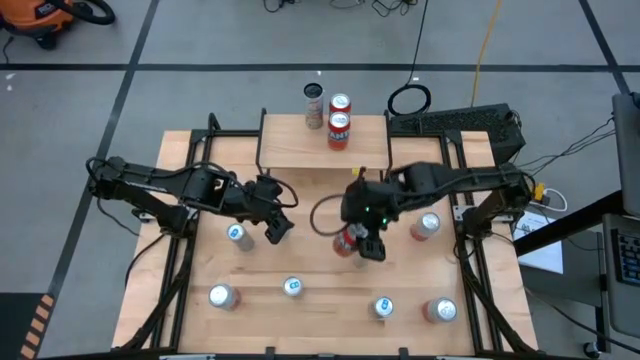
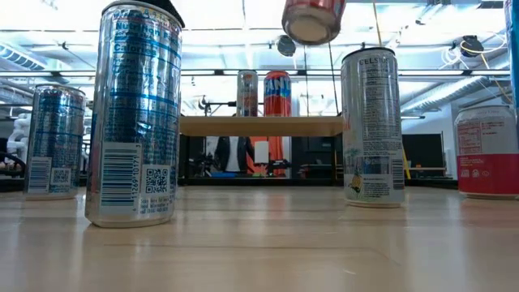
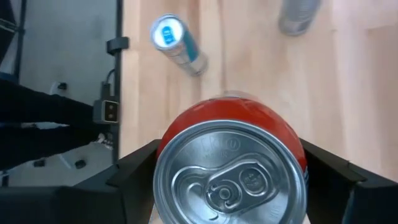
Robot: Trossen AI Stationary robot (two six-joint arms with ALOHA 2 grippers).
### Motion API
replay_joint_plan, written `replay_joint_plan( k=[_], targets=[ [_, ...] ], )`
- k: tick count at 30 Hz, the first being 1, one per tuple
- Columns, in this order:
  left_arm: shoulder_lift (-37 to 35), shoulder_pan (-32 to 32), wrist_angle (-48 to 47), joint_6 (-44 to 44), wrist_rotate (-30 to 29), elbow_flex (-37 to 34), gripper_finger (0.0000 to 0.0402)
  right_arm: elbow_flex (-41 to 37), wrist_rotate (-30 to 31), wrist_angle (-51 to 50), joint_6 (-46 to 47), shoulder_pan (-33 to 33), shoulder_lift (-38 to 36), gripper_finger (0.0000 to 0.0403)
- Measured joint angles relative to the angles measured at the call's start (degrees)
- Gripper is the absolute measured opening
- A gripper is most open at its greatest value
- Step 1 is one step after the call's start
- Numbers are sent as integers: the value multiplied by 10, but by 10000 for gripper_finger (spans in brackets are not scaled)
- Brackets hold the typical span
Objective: Place canned beverage on shelf
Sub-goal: Put the orange soda can aligned with the other orange soda cans on the shelf
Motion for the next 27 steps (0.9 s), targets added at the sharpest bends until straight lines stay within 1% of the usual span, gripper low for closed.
replay_joint_plan(
  k=[6, 9, 14, 21, 27],
  targets=[
    [0, 0, 34, 22, 1, 0, 331, 1, 0, -13, -35, -44, -8, 283],
    [0, 0, 39, 34, 9, 0, 331, 9, 0, -34, -56, -63, -4, 283],
    [0, 0, 40, 46, 14, 0, 331, 23, 0, -39, -85, -101, -3, 283],
    [0, 1, 40, 50, 20, 0, 331, 66, 0, -60, -140, -162, -3, 283],
    [0, 15, 40, 48, 18, 0, 331, 97, -1, -89, -191, -217, -2, 283]
  ],
)
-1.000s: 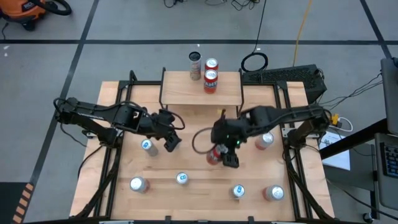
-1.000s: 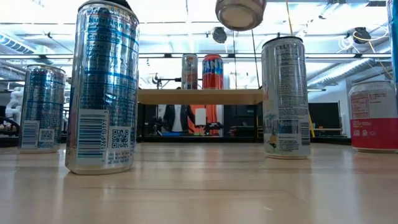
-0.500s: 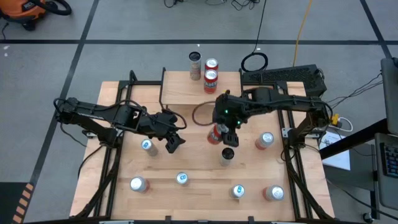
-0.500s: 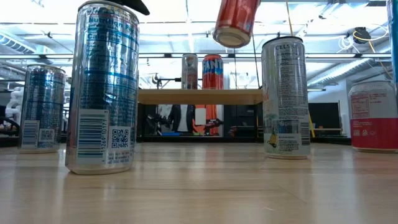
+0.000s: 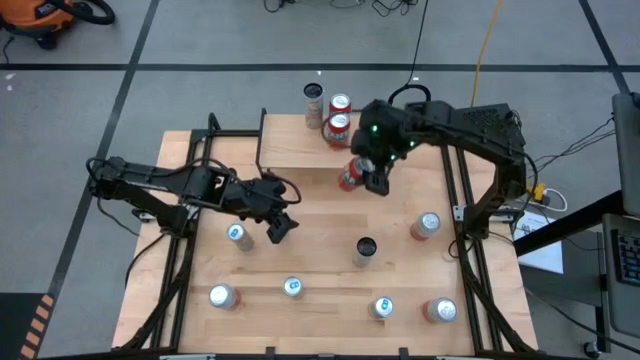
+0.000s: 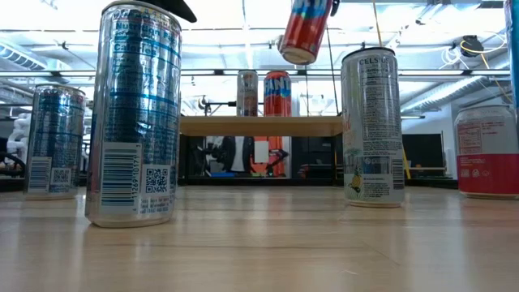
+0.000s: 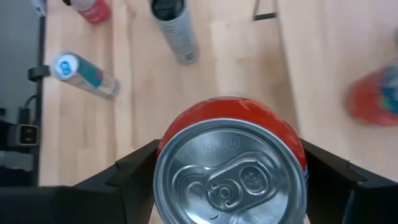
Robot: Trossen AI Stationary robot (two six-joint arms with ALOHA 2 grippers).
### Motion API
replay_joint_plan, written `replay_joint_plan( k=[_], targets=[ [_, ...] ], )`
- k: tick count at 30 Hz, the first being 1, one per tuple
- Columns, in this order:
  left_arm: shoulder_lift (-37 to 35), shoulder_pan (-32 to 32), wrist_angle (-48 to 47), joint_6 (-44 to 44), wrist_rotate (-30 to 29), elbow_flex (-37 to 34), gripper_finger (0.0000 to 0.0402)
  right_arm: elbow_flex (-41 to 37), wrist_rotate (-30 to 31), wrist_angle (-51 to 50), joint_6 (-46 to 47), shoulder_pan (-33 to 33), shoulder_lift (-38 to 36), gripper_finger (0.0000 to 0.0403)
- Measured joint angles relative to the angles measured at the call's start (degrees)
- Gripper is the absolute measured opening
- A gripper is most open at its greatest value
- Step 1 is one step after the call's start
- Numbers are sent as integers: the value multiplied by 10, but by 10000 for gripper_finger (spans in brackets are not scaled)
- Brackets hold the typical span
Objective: Place canned beverage on shelf
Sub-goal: Put the orange soda can aligned with the other orange soda cans on the shelf
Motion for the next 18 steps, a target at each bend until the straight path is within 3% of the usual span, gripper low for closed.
replay_joint_plan(
  k=[8, 18],
  targets=[
    [0, 31, 0, 17, -3, 0, 331, 52, -1, -20, -81, -43, 20, 283],
    [0, 64, 0, 17, -3, 0, 331, 153, -31, -79, -136, -77, 105, 283]
  ],
)
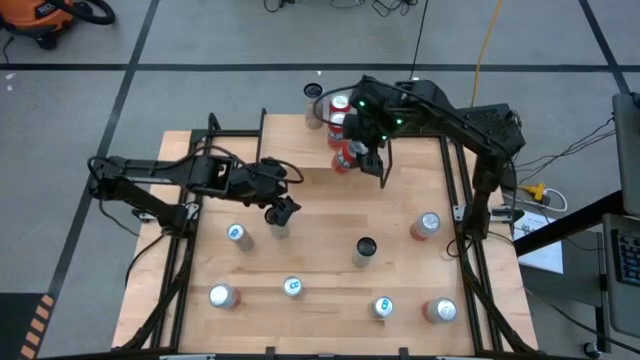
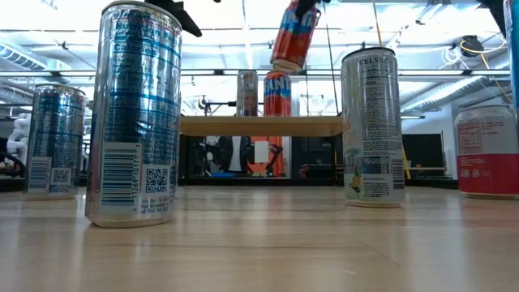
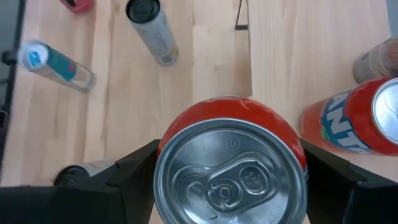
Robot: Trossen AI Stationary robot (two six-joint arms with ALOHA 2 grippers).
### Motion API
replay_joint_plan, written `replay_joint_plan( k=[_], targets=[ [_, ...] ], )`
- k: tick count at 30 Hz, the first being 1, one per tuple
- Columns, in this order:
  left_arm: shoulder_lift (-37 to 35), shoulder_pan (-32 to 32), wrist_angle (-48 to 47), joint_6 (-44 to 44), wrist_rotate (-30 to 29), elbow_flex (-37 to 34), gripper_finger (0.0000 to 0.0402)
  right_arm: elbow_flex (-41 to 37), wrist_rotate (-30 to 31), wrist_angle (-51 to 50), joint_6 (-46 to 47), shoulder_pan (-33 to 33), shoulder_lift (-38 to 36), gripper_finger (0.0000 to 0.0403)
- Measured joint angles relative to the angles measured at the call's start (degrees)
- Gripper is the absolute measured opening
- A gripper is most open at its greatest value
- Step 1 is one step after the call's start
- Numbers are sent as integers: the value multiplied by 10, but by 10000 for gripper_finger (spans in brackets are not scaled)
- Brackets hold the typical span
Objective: Place canned beverage on shelf
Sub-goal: Put the orange soda can aligned with the other orange soda cans on the shelf
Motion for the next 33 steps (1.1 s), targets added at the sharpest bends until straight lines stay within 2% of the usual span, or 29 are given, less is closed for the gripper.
replay_joint_plan(
  k=[12, 19, 33],
  targets=[
    [0, 21, 0, -1, 0, 0, 331, -1, 7, -4, -72, -21, 38, 283],
    [0, 21, 0, 0, -11, 0, 331, -1, 63, 7, -123, -21, 53, 283],
    [0, 21, 0, 14, -52, 0, 331, -2, 61, 32, -152, -21, 75, 283]
  ],
)
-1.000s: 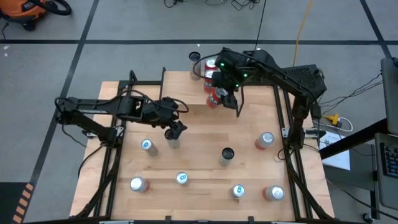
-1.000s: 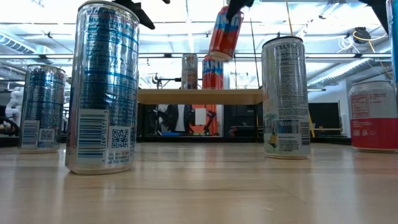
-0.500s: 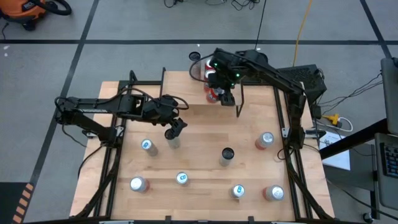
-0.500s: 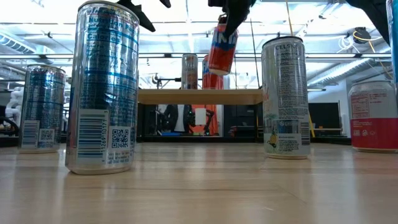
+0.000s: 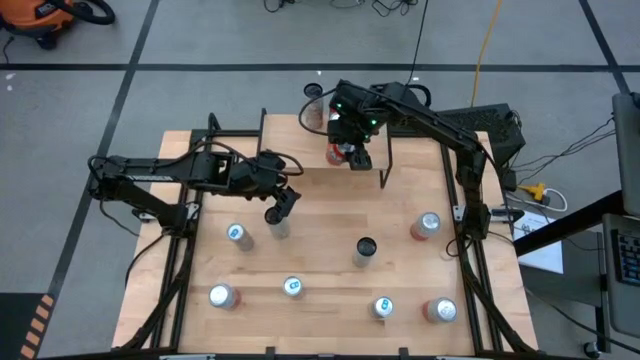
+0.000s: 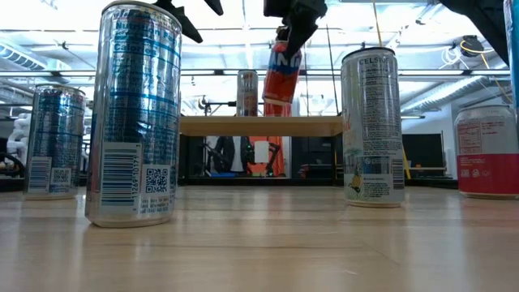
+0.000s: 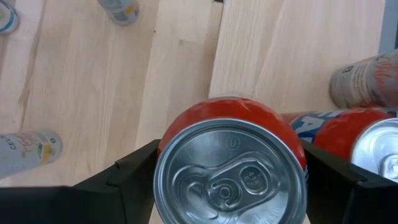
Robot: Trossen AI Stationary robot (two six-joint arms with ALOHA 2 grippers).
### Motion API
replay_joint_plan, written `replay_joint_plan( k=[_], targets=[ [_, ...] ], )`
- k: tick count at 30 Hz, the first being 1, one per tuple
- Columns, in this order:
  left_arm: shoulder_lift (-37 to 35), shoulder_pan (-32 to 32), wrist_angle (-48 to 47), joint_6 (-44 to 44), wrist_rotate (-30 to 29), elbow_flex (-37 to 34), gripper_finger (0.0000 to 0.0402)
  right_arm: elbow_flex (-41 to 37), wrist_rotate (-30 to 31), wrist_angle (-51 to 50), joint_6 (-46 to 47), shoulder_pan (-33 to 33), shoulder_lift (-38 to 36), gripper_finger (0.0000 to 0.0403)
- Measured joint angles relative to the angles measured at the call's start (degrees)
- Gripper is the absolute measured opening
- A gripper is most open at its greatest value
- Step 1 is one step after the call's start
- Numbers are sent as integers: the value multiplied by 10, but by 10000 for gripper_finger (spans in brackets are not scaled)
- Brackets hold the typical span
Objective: Place canned beverage on shelf
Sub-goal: Put the orange soda can aligned with the other orange soda cans on the shelf
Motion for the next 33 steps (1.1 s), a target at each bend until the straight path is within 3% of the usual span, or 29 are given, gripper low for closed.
replay_joint_plan(
  k=[33],
  targets=[
    [0, 0, 0, 2, 4, 0, 331, 0, 2, 2, 18, -4, 20, 283]
  ],
)
